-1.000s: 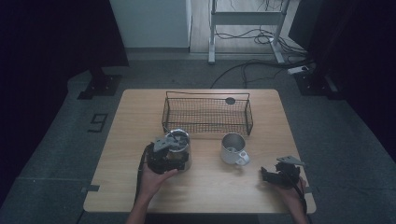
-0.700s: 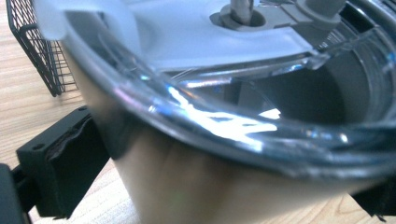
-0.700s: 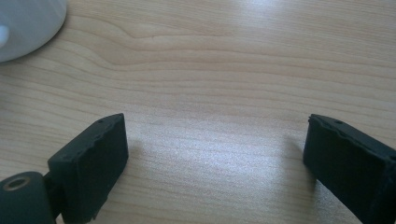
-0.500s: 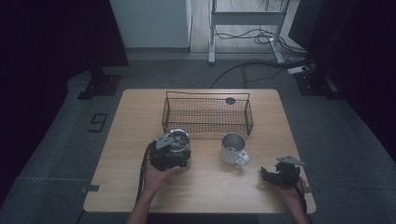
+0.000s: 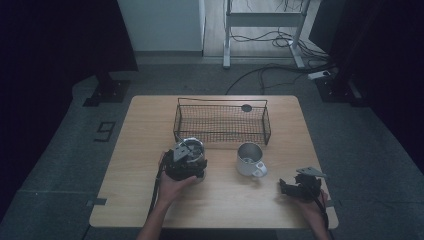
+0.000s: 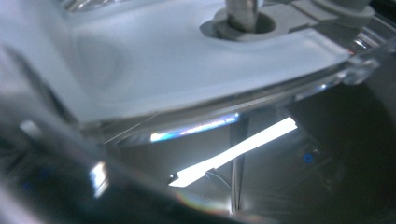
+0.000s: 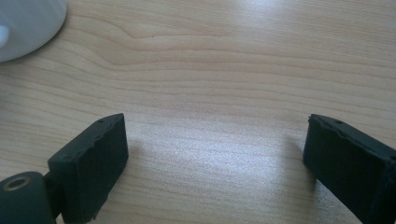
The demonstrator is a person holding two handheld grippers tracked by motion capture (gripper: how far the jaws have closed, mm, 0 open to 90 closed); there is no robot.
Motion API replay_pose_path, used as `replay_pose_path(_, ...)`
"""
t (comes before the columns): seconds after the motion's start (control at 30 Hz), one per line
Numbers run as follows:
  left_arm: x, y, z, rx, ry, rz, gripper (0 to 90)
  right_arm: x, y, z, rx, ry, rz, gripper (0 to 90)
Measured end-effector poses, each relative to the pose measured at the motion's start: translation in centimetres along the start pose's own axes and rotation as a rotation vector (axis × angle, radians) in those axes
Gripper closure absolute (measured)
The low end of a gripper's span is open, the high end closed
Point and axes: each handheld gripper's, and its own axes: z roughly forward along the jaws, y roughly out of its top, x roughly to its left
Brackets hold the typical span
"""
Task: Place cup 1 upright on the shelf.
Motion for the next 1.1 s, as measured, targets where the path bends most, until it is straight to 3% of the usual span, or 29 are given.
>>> replay_pose_path(0.3, -0.2, 0.0, 0.2, 0.000, 0.011, 0.018, 3.7, 0.0, 0.0, 0.0, 0.000, 0.000, 0.000, 6.5)
replay_pose_path(0.57, 0.1, 0.1, -0.1, 0.014, -0.014, 0.035, 4.0, 0.0, 0.0, 0.0, 0.000, 0.001, 0.000, 6.6)
replay_pose_path(1.1, 0.3, 0.3, -1.0, -0.009, -0.045, 0.009, 4.1, 0.0, 0.0, 0.0, 0.000, 0.001, 0.000, 6.6)
